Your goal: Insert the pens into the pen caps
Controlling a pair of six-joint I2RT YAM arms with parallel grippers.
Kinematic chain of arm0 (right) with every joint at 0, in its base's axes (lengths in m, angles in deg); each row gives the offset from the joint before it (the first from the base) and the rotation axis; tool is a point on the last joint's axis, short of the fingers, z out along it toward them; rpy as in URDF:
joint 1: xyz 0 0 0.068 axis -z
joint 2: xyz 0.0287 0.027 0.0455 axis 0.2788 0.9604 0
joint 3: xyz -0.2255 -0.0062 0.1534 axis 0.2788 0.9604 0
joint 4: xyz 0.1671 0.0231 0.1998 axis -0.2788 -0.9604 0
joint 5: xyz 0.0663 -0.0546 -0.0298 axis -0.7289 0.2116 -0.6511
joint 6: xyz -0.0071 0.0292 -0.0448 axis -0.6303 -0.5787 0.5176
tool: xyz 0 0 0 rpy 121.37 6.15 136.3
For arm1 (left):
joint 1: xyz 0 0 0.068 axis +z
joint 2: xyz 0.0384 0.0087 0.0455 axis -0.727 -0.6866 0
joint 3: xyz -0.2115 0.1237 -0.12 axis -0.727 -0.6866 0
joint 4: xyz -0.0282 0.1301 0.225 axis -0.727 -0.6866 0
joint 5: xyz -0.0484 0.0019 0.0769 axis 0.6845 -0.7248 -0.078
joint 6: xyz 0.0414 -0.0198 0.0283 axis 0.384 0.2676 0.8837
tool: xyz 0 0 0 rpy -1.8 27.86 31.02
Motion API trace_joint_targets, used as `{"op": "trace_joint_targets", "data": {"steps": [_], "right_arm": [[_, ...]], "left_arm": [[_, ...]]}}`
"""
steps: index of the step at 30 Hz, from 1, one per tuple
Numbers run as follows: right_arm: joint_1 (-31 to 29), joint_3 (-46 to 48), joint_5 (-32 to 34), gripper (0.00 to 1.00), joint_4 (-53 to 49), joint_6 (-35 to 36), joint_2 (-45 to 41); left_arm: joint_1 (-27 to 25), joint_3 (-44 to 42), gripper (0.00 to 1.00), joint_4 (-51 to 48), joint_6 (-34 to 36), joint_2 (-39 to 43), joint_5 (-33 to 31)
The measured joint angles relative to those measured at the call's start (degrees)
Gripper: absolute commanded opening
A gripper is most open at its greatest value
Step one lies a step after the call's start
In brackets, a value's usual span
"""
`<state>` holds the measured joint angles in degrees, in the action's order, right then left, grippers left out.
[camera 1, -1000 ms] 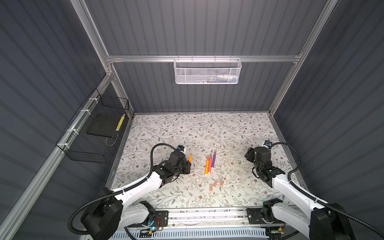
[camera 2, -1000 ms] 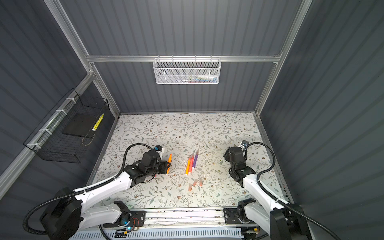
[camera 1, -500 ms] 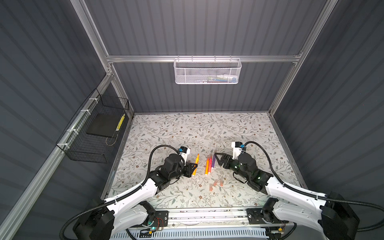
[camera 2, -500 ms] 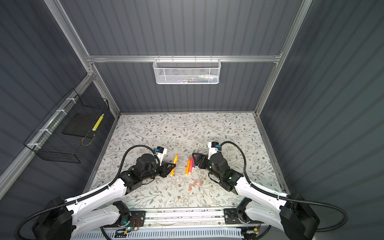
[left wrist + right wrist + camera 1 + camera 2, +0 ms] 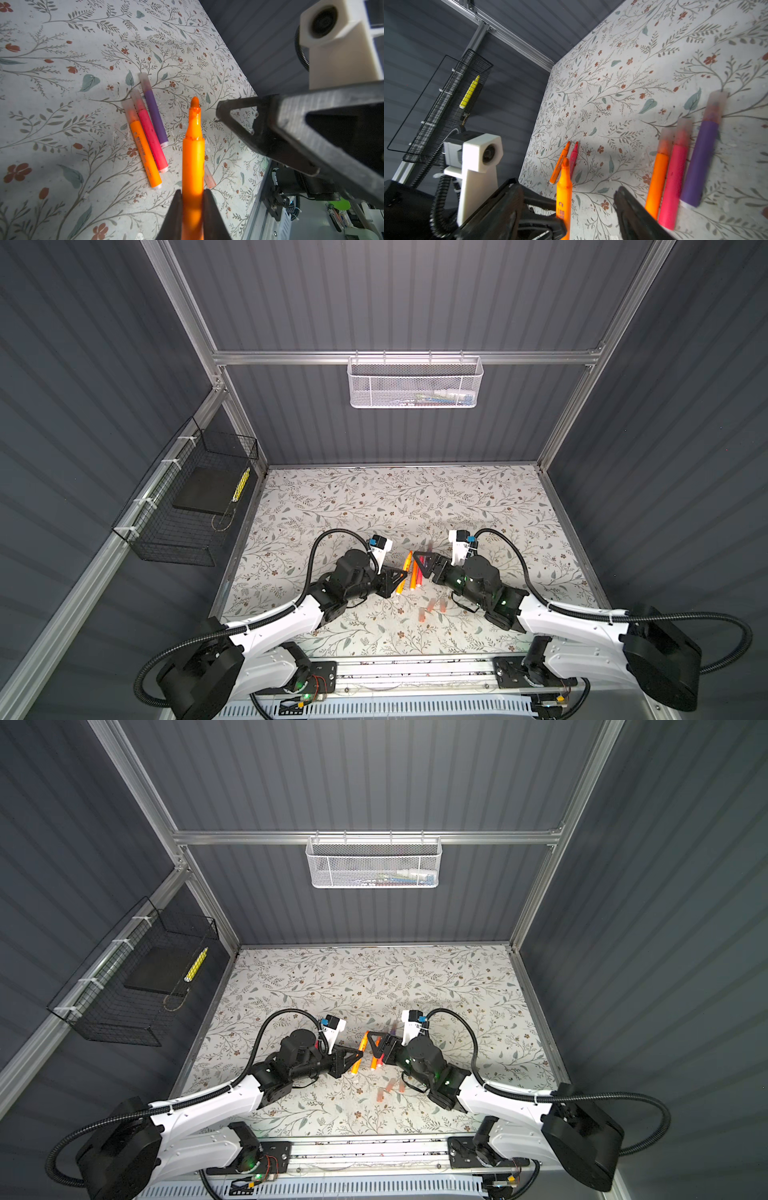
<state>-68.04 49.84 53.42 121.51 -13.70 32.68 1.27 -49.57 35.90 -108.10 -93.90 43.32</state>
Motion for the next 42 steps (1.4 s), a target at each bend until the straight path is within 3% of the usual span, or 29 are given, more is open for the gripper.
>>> {"op": "trace_joint_targets", "data": {"steps": [7,15,22,32,42], "right_arm": [[-0.1,-0.2,-0.7,0.68,1.7,-1.0,3.4],[-0.2,-2.4,-2.4,0.58,3.3,-2.0,7.4],[-0.8,-4.9,-4.6,0.33,5.1,-2.7,11.3],[-1.0,-5.7,-5.4,0.08,5.8,-3.3,13.9],[-1.0,-6.1,-5.6,0.01,5.6,-3.3,14.4]], "left_arm": [[-0.1,0.0,0.00,1.0,-0.2,-0.6,0.7],[-0.3,0.0,0.00,1.5,-0.2,-0.6,1.0],[-0.4,0.0,0.00,1.4,-0.2,-0.6,1.0],[-0.5,-0.1,0.00,1.5,-0.2,-0.6,0.9],[-0.5,-0.6,0.23,2.1,-0.1,-0.6,0.6]]}}
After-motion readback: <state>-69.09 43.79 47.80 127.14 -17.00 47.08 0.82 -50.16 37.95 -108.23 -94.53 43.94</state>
